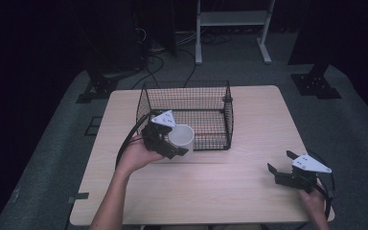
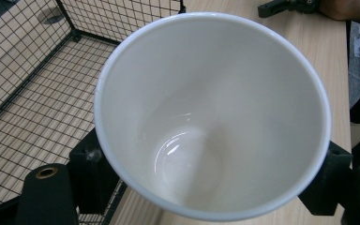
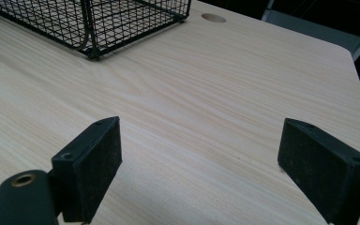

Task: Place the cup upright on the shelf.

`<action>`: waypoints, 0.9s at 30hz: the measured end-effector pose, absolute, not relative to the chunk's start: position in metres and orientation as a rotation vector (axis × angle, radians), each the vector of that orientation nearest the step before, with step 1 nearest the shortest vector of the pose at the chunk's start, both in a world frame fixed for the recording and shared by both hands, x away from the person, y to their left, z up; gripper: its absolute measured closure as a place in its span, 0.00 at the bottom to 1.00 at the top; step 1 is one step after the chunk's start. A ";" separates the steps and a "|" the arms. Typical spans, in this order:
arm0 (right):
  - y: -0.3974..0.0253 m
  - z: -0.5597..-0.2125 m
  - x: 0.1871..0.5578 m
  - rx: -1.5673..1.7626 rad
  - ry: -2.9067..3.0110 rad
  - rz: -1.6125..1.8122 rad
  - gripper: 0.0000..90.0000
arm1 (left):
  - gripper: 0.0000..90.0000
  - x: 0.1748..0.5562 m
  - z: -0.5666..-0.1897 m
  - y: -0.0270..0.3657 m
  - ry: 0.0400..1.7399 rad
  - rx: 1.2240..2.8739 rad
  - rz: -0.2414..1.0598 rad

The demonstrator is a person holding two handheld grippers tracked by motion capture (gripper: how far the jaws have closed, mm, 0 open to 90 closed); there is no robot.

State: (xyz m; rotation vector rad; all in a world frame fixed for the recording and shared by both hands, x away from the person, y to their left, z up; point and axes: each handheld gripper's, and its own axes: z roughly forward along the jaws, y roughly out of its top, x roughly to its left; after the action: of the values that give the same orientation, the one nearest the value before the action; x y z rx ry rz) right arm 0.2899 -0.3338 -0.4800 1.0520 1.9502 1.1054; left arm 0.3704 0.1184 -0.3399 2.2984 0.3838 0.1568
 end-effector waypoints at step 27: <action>-0.334 -0.480 0.290 1.059 1.942 1.107 0.15 | 0.24 0.401 -0.301 0.114 0.372 2.321 0.176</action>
State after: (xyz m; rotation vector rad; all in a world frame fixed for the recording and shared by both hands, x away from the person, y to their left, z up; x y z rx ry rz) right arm 0.2899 -0.3344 -0.4799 1.0585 1.9420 1.1073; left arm 0.4008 0.1140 -0.3011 2.3215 0.3724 0.1762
